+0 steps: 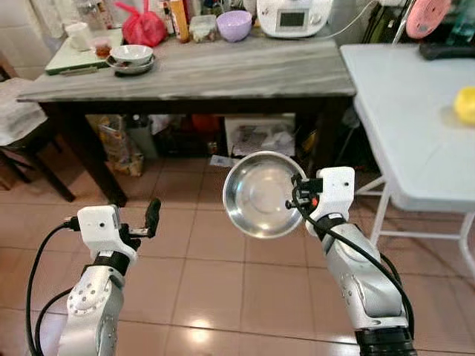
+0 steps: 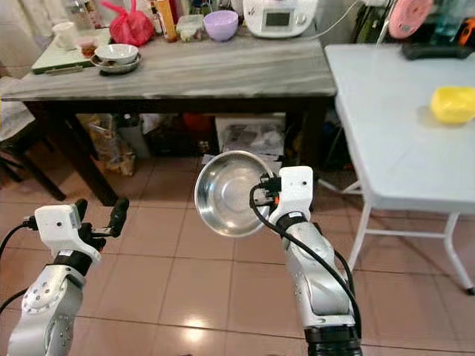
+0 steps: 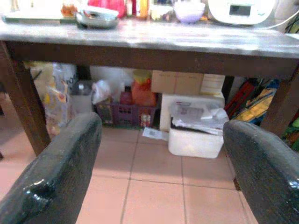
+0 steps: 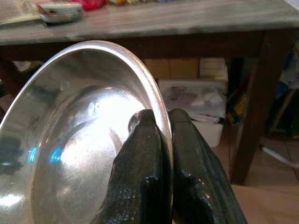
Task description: Setting the table
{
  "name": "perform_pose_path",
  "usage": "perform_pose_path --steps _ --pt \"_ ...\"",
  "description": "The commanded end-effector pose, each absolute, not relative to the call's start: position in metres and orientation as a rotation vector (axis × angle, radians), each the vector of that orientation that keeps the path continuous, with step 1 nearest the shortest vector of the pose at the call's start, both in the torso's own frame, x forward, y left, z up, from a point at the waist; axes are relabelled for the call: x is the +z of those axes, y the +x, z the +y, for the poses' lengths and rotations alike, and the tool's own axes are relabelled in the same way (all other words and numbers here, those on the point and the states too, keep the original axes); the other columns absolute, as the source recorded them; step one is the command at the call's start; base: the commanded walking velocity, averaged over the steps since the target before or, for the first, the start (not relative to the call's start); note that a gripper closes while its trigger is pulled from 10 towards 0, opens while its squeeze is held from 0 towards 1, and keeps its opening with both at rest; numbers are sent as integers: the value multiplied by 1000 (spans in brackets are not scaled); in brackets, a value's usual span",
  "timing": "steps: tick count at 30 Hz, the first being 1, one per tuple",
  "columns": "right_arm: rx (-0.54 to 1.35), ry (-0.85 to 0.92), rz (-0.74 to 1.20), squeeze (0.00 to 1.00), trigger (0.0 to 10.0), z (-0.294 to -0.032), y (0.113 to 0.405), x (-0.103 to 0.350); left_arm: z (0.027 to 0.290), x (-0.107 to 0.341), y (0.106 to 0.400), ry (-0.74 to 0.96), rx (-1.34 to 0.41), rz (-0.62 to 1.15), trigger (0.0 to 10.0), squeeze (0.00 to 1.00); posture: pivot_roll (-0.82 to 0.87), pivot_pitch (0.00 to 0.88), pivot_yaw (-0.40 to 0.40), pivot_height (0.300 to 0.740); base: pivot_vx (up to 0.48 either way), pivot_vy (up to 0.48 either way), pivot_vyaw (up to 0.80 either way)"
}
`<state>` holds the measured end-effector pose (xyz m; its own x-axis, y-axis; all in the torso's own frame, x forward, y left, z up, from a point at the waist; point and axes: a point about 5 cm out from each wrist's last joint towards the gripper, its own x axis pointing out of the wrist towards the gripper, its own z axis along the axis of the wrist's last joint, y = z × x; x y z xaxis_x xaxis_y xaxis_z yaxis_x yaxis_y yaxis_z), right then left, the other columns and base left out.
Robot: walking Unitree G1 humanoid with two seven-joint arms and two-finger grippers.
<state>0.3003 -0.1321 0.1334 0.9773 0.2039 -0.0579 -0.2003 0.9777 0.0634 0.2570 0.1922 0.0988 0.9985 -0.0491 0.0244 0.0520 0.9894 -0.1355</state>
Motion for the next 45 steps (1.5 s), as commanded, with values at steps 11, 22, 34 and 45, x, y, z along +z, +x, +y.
perform_pose_path --steps 11,22,34,45 --pt "185 59 48 0 10000 -134 302 136 194 103 257 -126 -53 -71 10000 0 -100 55 68 740 0 0 0" --pt "189 53 43 0 10000 -133 303 136 192 104 258 -125 -72 -79 10000 0 -100 56 68 740 376 0 0" --pt "192 40 36 0 10000 -132 303 137 187 103 258 -128 -98 -74 10000 0 -102 54 70 740 474 0 0" --pt "180 35 19 0 10000 -135 310 141 186 101 256 -123 -114 -67 10000 0 -101 54 70 740 480 0 0"
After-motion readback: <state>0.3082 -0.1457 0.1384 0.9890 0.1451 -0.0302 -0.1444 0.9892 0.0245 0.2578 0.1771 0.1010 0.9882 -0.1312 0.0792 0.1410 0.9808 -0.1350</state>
